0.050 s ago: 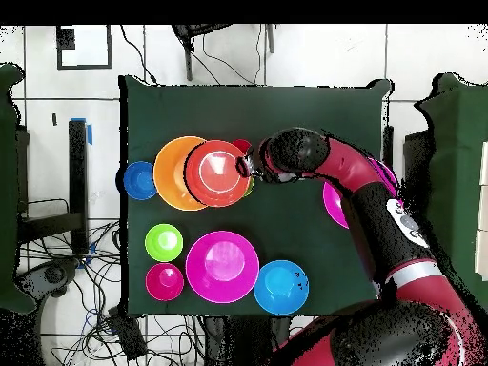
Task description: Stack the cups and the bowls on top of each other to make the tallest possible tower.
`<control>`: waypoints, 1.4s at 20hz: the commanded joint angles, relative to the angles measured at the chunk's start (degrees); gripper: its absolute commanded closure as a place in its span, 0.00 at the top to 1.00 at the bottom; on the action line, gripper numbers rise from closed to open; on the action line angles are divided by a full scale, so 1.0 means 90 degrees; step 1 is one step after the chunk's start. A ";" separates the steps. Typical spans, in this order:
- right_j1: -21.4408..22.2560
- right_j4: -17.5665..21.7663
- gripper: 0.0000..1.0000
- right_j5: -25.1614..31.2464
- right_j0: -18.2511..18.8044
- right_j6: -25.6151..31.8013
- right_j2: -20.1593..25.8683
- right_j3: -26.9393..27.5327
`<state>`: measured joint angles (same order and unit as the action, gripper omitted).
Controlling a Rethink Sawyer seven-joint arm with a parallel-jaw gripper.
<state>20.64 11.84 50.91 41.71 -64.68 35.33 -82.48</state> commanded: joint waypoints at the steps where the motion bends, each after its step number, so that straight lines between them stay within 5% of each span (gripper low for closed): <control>1: 0.0081 0.0267 0.00 0.0495 -0.0217 -0.0223 -0.0379 0.0242; 28: 0.0138 0.0424 0.00 0.0488 -0.0338 -0.0277 -0.0531 0.0533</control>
<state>21.12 12.63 51.44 41.33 -64.68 34.34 -81.88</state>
